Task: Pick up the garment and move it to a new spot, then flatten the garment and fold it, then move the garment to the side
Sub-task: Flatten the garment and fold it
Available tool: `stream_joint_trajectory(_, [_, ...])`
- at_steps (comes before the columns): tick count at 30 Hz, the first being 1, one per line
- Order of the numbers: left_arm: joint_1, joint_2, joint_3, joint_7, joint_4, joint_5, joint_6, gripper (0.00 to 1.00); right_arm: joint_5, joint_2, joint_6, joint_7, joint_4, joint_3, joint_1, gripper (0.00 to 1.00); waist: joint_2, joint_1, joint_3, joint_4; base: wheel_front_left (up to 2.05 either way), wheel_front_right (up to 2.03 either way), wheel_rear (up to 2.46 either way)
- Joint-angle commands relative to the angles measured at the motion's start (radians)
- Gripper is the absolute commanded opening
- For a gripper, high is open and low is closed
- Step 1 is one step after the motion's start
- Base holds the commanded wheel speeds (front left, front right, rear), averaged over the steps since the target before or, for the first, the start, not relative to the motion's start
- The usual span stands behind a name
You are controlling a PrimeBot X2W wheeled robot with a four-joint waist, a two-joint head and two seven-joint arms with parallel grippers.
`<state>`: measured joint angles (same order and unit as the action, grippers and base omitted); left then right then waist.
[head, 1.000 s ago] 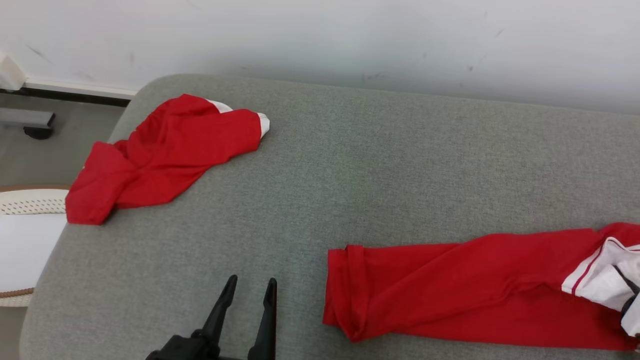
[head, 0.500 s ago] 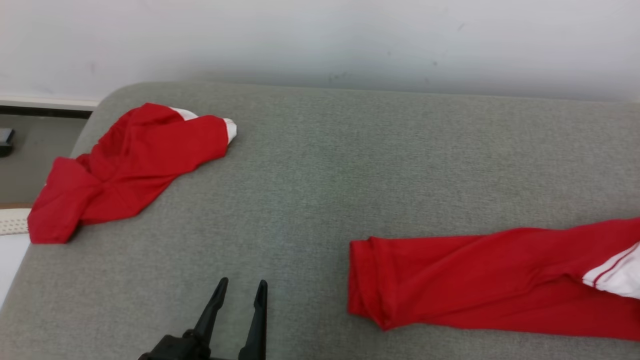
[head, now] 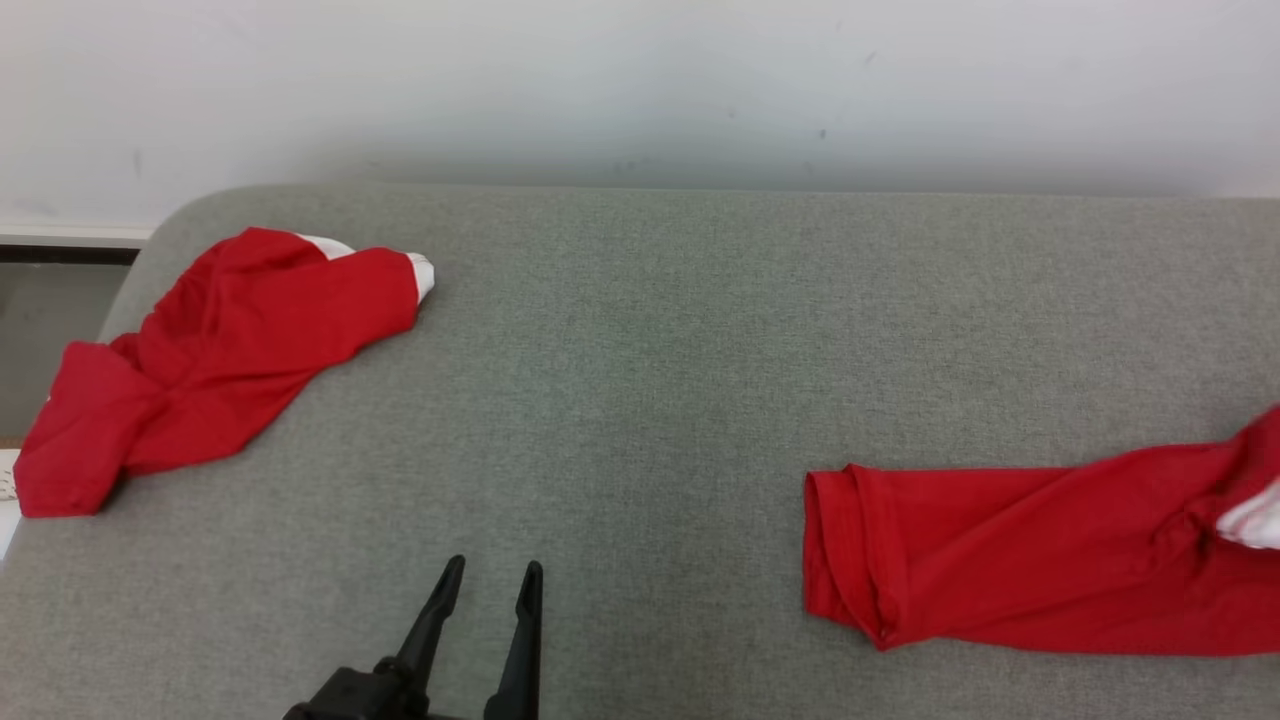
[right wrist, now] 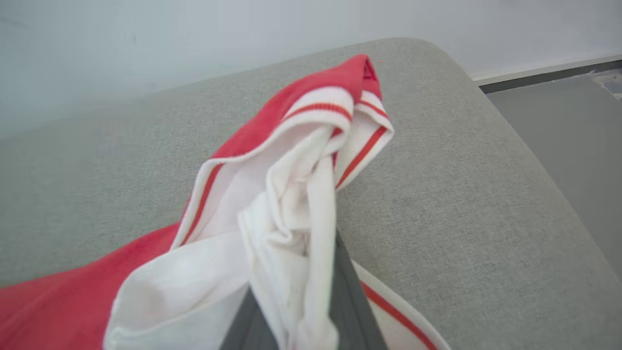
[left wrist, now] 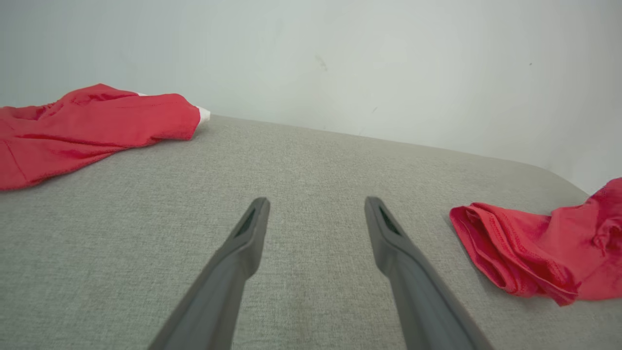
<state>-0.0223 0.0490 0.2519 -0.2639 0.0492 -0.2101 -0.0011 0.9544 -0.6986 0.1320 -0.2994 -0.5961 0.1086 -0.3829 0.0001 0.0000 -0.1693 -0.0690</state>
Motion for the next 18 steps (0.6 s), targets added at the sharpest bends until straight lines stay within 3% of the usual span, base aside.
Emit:
stream_joint_trajectory(1, [0.006,0.003,-0.002,0.000,0.001,-0.010,-0.001,1.00,0.020,0.013,-0.002,-0.017,0.054,0.015,-0.005,0.00,-0.0001,0.0000,0.004,-0.004,0.00,0.00,0.00])
stream_joint_trajectory(10, [-0.008,0.003,0.007,0.000,0.008,-0.031,0.010,1.00,0.008,0.085,-0.002,-0.101,0.350,0.169,0.067,0.00,-0.0001,0.0000,0.031,-0.034,0.00,0.00,0.00])
stream_joint_trajectory(18, [-0.017,0.003,0.025,0.000,0.009,-0.051,0.022,1.00,-0.077,0.230,-0.002,-0.135,0.383,0.258,0.076,0.00,-0.0001,0.0000,0.046,-0.072,0.00,0.00,0.00])
